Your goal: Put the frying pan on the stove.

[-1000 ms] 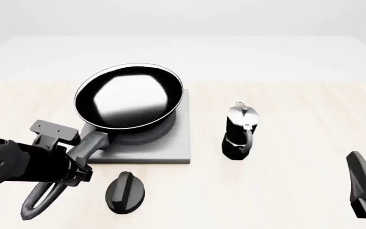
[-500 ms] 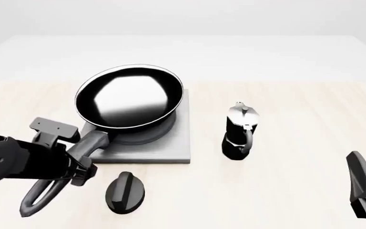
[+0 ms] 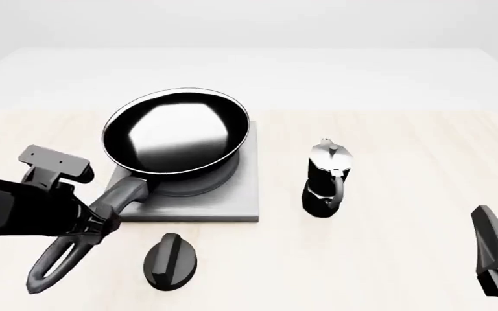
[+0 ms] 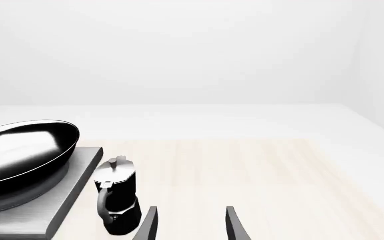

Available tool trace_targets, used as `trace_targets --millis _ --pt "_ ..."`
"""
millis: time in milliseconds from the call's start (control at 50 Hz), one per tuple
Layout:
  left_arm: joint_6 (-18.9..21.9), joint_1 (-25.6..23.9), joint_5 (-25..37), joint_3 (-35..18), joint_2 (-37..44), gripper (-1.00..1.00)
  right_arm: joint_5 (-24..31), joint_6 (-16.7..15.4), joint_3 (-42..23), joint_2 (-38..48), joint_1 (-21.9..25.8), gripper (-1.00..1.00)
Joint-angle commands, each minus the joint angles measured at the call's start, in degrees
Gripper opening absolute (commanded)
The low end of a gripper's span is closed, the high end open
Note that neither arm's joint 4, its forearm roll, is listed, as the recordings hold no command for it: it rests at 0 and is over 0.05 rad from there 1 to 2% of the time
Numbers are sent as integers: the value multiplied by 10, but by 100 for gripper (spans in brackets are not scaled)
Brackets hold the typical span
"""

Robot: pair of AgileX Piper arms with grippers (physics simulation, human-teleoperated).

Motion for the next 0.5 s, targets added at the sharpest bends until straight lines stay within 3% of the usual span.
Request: trace_targets --millis 20,240,500 --pt "12 8 39 -20 -38 100 0 0 1 -1 0 100" --pt "40 6 124 -69 -106 100 0 0 1 -1 0 100" --pt "45 -9 176 -98 -154 100 0 0 1 -1 0 100"
